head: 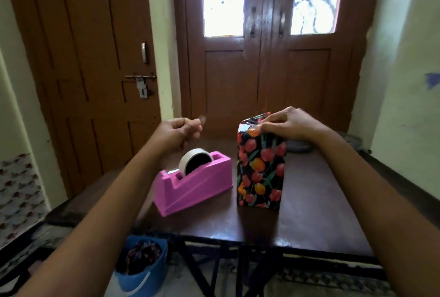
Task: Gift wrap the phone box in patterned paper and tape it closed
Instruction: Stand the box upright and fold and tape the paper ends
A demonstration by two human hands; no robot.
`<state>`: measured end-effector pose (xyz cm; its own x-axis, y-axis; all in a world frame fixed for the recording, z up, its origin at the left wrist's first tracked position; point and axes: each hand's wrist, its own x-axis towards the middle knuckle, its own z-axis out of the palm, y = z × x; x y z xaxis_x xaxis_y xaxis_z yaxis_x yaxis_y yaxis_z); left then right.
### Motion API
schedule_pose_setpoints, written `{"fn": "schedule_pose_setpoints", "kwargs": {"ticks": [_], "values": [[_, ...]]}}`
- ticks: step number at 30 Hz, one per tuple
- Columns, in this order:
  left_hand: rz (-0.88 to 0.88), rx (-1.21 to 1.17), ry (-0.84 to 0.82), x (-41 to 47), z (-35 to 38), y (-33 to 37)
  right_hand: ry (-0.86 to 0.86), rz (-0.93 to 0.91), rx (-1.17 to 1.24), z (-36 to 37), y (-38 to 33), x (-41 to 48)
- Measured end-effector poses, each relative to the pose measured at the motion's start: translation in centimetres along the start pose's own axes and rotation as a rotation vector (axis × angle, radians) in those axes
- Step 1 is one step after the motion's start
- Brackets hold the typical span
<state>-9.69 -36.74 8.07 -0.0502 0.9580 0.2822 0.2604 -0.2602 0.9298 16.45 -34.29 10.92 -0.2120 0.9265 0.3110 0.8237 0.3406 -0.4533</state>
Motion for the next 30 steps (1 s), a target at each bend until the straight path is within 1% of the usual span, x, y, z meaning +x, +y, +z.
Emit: {"fn": "schedule_pose_setpoints", "kwargs": {"ticks": [3,4,7,10,12,14,19,24,30], "values": [[0.095,0.017,-0.13,2.8,3.3,3.0,-0.097,-0.004,0.175,-0.6,-0.1,0.4],[0.103,0.032,-0.185,3.5,4.5,3.8,-0.105,-0.003,0.214,-0.2,0.2,0.5],[0.062,0.092,-0.329,5.8,7.5,5.3,-0.061,0.031,0.239,1.1,1.5,0.5],[0.037,0.287,-0.395,7.0,8.9,5.8,-0.044,0.035,0.527,2.3,2.0,0.3],[0.006,0.413,-0.426,7.6,9.0,6.0,-0.04,0.06,0.65,2.9,2.2,0.2],[-0.022,0.503,-0.454,7.9,8.7,6.1,-0.024,0.072,0.723,3.5,2.5,0.3],[-0.071,0.579,-0.52,8.3,9.3,7.1,0.016,0.059,0.806,3.9,2.6,0.2],[-0.062,0.651,-0.598,8.4,10.1,7.7,0.027,0.029,0.774,3.7,2.4,-0.4],[-0.11,0.722,-0.602,8.4,10.4,8.4,0.048,0.007,0.745,3.8,2.0,-0.7]]}}
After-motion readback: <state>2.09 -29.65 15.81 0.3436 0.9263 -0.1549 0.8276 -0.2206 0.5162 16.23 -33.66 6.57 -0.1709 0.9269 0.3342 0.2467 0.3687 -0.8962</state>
